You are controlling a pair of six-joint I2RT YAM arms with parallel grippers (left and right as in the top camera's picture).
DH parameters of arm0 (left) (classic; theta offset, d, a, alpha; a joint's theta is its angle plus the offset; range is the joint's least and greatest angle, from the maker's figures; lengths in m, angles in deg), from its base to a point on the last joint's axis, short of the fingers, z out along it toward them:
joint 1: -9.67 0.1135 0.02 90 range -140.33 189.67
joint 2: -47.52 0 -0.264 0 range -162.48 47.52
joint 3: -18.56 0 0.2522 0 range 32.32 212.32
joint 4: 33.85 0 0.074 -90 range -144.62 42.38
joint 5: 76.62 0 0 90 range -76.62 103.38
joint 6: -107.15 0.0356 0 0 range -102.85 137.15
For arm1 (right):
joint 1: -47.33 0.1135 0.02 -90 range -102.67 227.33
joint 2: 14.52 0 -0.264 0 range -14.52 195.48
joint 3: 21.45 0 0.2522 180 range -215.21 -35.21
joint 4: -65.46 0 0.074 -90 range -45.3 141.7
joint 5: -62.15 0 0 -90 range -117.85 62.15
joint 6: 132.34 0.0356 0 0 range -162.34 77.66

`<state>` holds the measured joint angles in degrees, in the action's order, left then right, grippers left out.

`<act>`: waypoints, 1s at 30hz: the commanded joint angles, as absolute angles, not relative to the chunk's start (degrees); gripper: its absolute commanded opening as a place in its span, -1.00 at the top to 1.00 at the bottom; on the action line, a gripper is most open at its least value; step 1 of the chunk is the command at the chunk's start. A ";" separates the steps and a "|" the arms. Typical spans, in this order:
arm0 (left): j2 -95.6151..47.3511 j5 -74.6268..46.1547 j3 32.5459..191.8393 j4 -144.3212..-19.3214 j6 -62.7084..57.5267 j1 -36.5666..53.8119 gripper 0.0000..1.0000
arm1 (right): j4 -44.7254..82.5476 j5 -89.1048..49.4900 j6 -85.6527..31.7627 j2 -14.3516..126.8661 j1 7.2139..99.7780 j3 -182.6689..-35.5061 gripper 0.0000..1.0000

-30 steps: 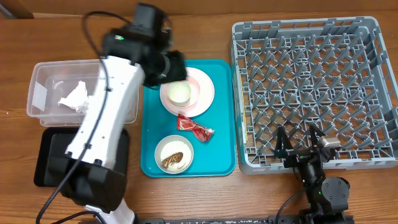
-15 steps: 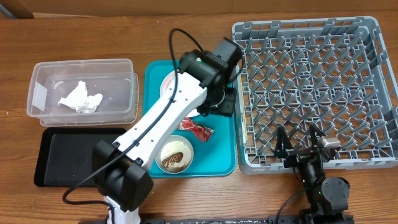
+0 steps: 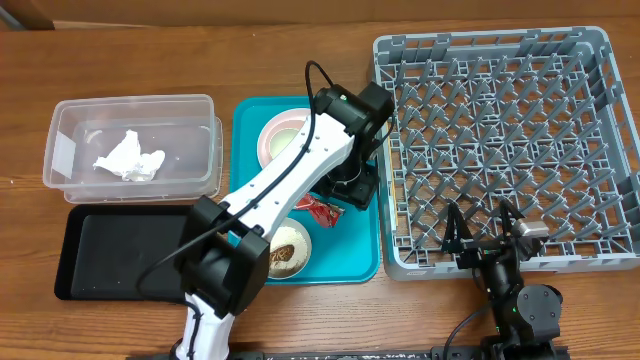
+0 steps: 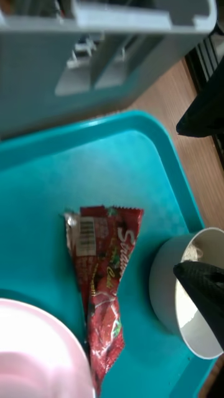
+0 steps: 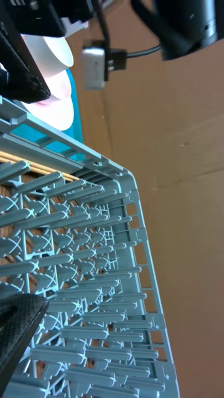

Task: Sort waste into correct bins and load items into the dishwasher
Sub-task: 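Reach the left gripper to the red wrapper and grasp it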

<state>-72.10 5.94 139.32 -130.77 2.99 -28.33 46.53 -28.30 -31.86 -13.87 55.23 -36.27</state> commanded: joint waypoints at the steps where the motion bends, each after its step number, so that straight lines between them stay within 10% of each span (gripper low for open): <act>1: -74.48 7.42 138.90 -131.64 1.33 -28.30 -0.31 | 46.88 -28.85 -31.82 -14.29 55.02 -35.70 -1.00; 16: -75.81 11.10 138.88 -131.62 -31.28 -28.24 -0.11 | 46.88 -28.87 -31.82 -14.29 55.02 -35.70 -1.00; 30: -75.86 16.84 134.62 -126.81 -36.04 -28.24 0.13 | 46.88 -28.87 -31.84 -14.29 55.02 -35.70 -1.00</act>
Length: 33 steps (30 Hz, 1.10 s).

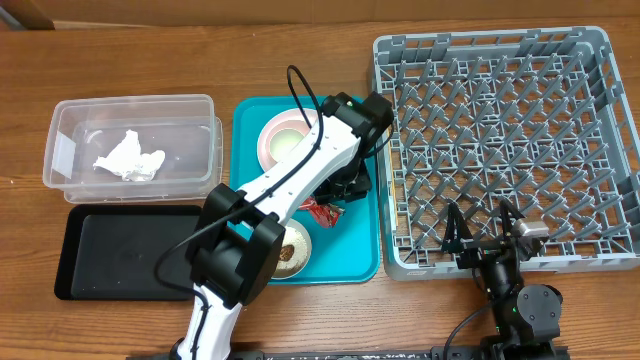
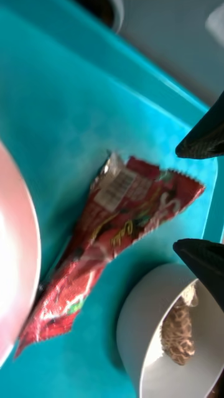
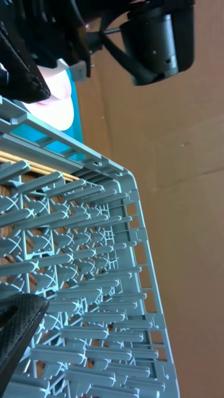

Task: Sort waste into correct bins and load items into the dishwasher
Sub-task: 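Reach the left gripper to the red wrapper and grasp it, then carry the red wrapper left and drop it into the clear bin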

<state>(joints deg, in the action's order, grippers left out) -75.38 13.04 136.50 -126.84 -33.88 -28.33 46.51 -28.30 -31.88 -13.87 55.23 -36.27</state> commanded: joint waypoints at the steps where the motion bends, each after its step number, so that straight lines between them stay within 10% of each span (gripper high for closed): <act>1: -75.86 16.98 134.42 -127.01 -36.02 -28.24 0.14 | 46.88 -28.85 -31.84 -14.29 55.02 -35.70 -1.00; 33: -75.86 14.83 126.79 -121.87 -36.00 -28.28 0.61 | 46.88 -28.85 -31.84 -14.29 55.02 -35.70 -0.99</act>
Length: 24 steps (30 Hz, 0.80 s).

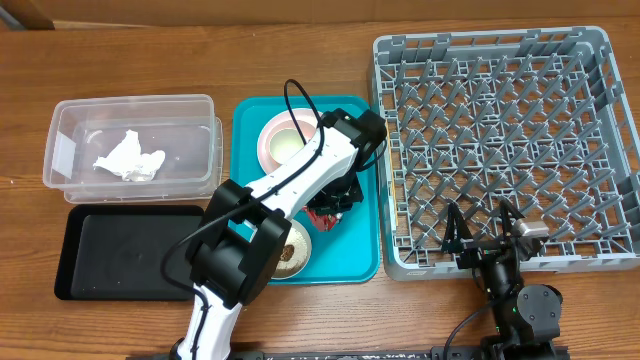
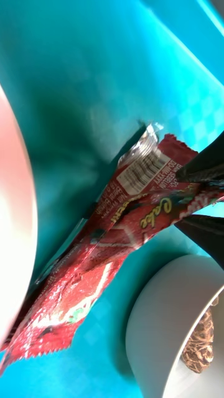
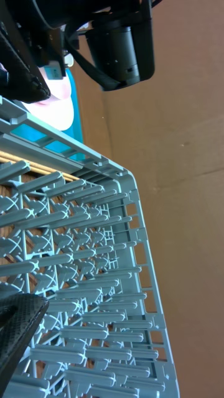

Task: Sort waste into correct bins and load items into the dishwasher
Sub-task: 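Carry the red wrapper left and drop it into the clear bin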

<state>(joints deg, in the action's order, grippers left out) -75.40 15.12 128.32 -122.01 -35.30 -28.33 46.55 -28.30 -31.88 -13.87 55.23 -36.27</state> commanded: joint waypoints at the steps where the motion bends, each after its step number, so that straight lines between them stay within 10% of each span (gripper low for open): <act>1: -75.86 14.83 126.60 -121.87 -36.00 -28.28 0.63 | 46.88 -28.85 -31.82 -14.29 55.02 -35.70 -1.00; 24: -75.29 23.60 129.92 -127.60 -33.11 -28.17 0.92 | 46.88 -28.85 -31.82 -14.29 55.02 -35.70 -1.00</act>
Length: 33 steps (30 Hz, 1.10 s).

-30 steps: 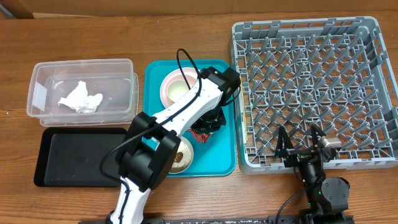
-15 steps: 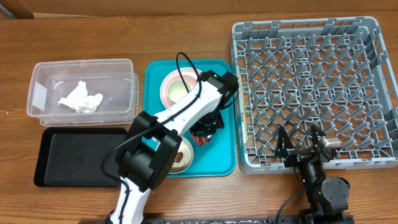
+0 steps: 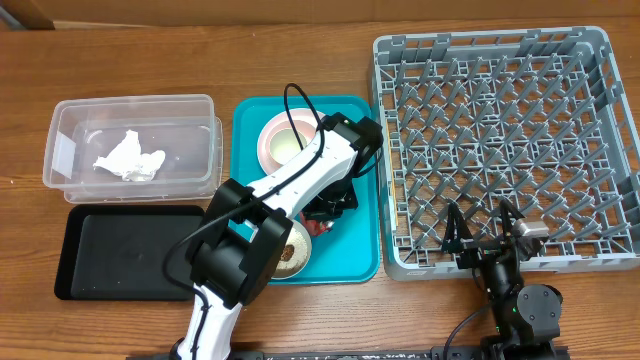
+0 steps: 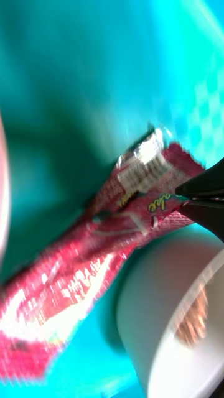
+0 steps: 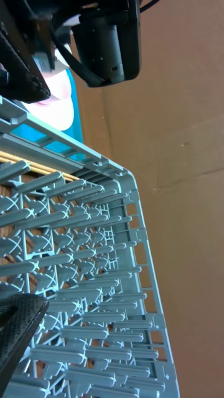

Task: Sort waste into correct bins and load items into the dishwasher
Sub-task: 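Carry the red wrapper left and drop it into the clear bin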

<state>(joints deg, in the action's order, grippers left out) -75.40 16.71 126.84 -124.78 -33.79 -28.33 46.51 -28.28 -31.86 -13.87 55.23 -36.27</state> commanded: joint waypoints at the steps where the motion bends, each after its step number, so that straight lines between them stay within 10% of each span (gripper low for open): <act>1: -75.24 25.11 131.36 -128.93 -33.16 -28.17 0.92 | 46.88 -28.85 -31.82 -14.29 55.02 -35.70 -1.00; 13: -75.24 28.19 156.10 -144.47 -32.44 -21.79 0.92 | 46.88 -28.87 -31.84 -14.29 55.02 -35.70 -1.00; 33: -74.35 20.49 158.46 -139.97 -28.09 16.33 0.92 | 46.88 -28.28 -31.82 -14.29 55.02 -35.68 -0.99</act>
<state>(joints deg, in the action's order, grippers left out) -75.40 22.61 158.05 -142.27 -29.16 13.88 46.55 -28.30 -31.86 -13.87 55.23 -36.27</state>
